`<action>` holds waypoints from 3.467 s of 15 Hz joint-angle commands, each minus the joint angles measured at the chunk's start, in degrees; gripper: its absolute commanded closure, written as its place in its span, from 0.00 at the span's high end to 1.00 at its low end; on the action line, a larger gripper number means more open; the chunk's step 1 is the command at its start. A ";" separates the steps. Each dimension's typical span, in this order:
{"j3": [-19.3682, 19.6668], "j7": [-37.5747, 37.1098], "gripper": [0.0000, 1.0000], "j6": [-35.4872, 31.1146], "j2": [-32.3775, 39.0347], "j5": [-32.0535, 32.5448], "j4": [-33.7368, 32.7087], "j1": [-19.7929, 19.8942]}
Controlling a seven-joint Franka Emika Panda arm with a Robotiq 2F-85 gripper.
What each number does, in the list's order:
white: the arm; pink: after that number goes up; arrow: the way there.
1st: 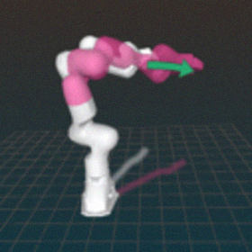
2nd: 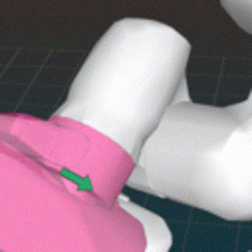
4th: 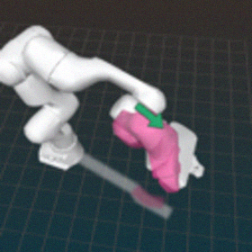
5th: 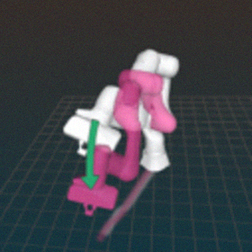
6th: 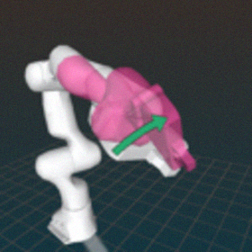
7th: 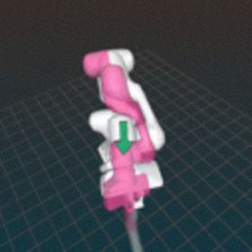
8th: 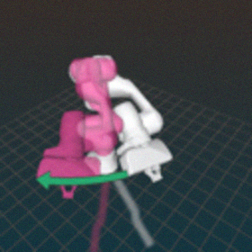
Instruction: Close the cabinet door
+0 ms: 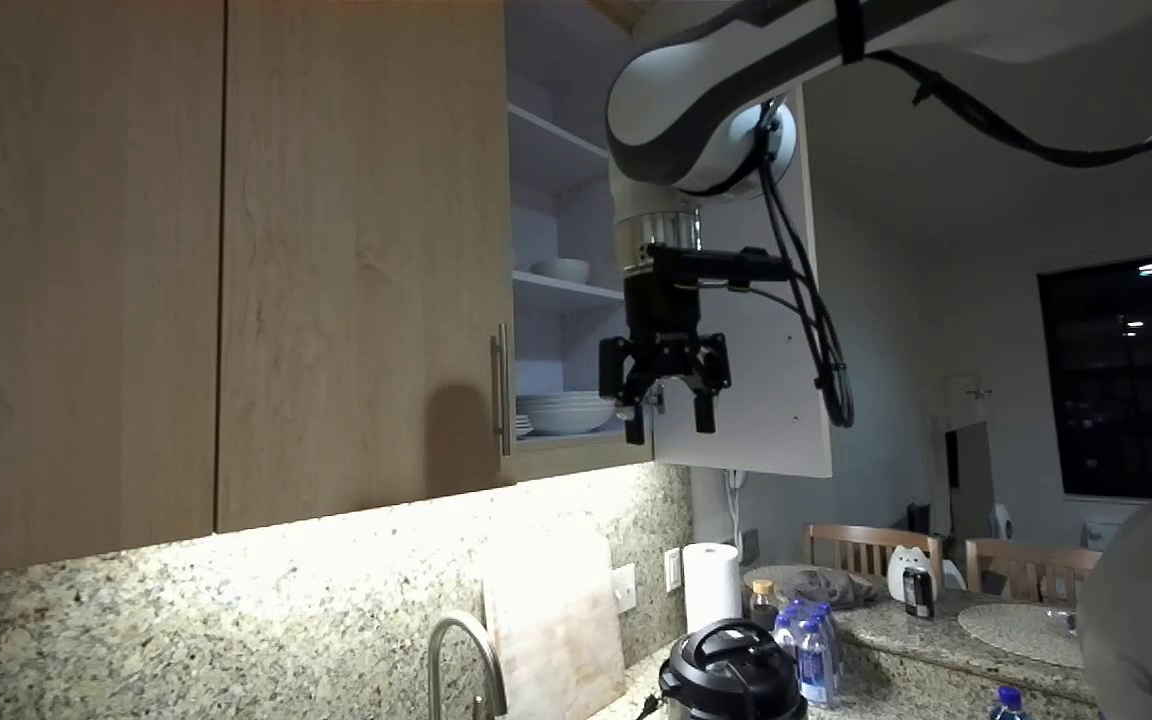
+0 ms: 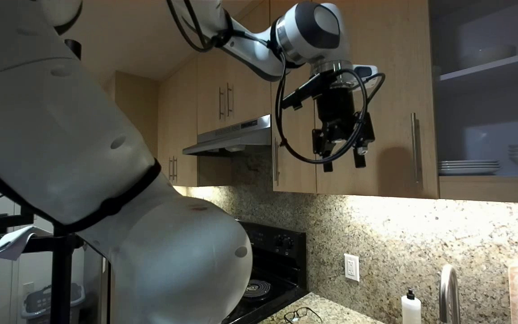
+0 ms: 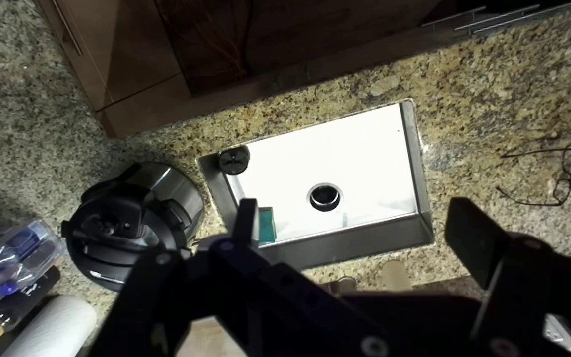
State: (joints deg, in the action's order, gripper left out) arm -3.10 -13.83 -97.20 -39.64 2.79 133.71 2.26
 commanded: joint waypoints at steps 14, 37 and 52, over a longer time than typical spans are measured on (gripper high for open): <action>7.43 -2.87 0.01 -8.12 -19.79 7.96 2.51 14.37; 23.57 -1.39 0.05 -37.13 -14.09 9.95 0.70 32.23; 30.21 14.13 0.05 -14.21 5.28 9.17 -31.13 20.87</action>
State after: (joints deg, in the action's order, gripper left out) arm 26.80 -3.21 -115.61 -38.67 12.69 108.93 24.22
